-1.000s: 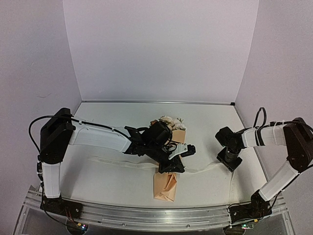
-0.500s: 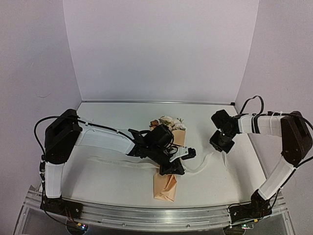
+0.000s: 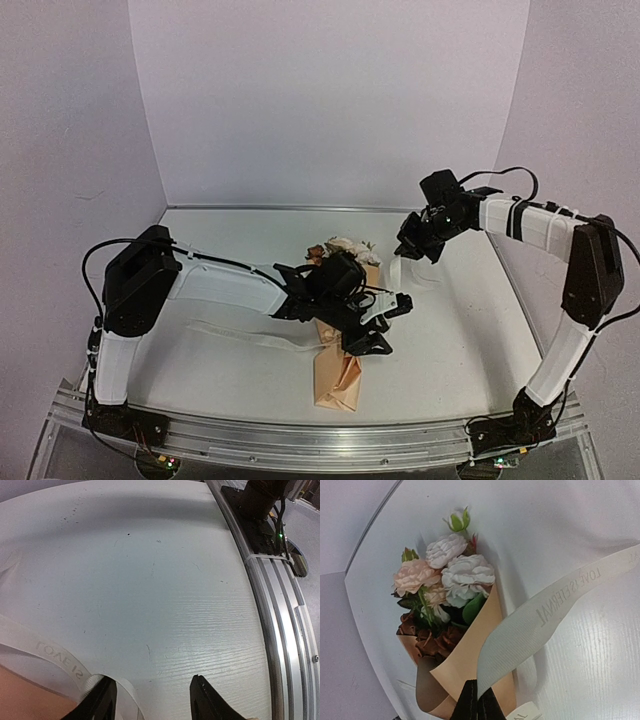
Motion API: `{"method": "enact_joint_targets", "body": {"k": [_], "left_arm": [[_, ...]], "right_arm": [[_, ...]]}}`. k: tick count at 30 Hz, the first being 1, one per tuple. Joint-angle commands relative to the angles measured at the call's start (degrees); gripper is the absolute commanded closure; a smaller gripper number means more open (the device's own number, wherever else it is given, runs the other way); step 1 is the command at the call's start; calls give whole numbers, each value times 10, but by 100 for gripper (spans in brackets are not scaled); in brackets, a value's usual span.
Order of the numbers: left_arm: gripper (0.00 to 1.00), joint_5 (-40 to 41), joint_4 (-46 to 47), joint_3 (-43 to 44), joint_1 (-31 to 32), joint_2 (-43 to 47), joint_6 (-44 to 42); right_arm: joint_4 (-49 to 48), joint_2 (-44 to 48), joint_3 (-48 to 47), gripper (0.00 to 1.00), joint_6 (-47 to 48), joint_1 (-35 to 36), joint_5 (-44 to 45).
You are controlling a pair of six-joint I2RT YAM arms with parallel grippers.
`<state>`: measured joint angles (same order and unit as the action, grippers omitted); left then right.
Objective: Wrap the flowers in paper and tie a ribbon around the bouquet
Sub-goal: Cross the half-tied ribbon over the folded bouquet.
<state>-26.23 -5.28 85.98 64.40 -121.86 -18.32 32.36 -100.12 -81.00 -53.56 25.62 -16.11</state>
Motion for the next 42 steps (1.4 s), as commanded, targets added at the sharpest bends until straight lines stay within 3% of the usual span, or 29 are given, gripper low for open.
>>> {"method": "enact_joint_targets", "body": {"k": [1,6,12,23,34,37,42], "left_arm": [[40,23,77,-13,2,34,26],[33,24,115,-43,-2,59,54],[30,10,89,-33,-2,52,46],[51,-42,-44,18,15,24,-17],[56,-50,-64,92,30,-31,-22],[54,-37,-61,88,29,-32,-17],[41,12,9,28,26,12,8]], "right_arm": [[10,-16,-32,100,34,10,-70],[8,-16,-35,100,47,18,-86],[7,-8,-21,100,55,21,-82],[7,-3,-10,100,73,23,-82],[7,-10,-15,100,75,25,-87],[6,-12,-16,100,74,24,-93],[7,-9,-11,100,82,26,-102]]}}
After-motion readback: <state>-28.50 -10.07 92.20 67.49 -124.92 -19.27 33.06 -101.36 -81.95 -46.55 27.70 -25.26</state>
